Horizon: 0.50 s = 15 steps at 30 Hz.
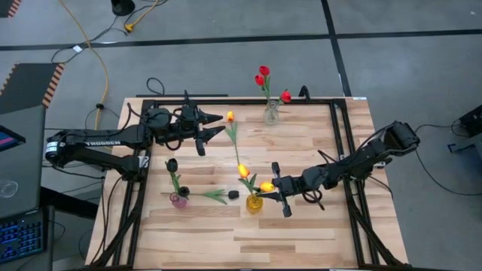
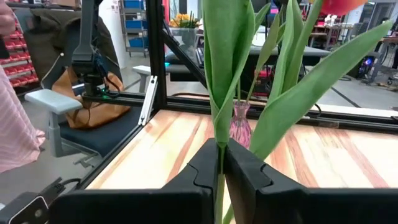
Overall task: Sort flowers into vase by color
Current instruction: Put the left yellow flower into the yellow vase
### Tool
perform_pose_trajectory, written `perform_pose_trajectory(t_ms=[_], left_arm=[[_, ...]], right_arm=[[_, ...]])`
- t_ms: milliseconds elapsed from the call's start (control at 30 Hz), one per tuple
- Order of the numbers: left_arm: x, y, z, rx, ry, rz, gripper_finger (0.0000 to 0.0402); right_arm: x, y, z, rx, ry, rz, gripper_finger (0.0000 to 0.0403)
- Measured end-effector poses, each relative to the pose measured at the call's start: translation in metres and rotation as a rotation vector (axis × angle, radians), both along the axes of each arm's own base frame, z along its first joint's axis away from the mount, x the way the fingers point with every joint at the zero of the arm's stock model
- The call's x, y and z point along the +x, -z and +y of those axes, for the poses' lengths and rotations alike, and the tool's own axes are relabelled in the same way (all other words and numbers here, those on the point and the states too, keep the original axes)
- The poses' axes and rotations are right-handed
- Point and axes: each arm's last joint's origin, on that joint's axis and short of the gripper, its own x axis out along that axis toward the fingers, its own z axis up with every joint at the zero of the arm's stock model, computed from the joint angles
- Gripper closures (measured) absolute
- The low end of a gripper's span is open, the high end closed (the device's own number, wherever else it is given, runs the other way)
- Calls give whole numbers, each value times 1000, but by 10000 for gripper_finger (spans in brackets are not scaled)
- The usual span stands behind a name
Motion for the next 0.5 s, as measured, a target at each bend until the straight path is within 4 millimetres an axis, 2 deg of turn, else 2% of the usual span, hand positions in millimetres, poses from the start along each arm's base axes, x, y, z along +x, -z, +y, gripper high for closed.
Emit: perform_pose_trajectory(t_ms=[267, 500], left_arm=[[0, 2, 0, -4, 0, 21, 236], [0, 2, 0, -4, 0, 21, 236]], right_arm=[[0, 0, 0, 0, 0, 2, 334], [0, 0, 0, -1, 0, 3, 267]])
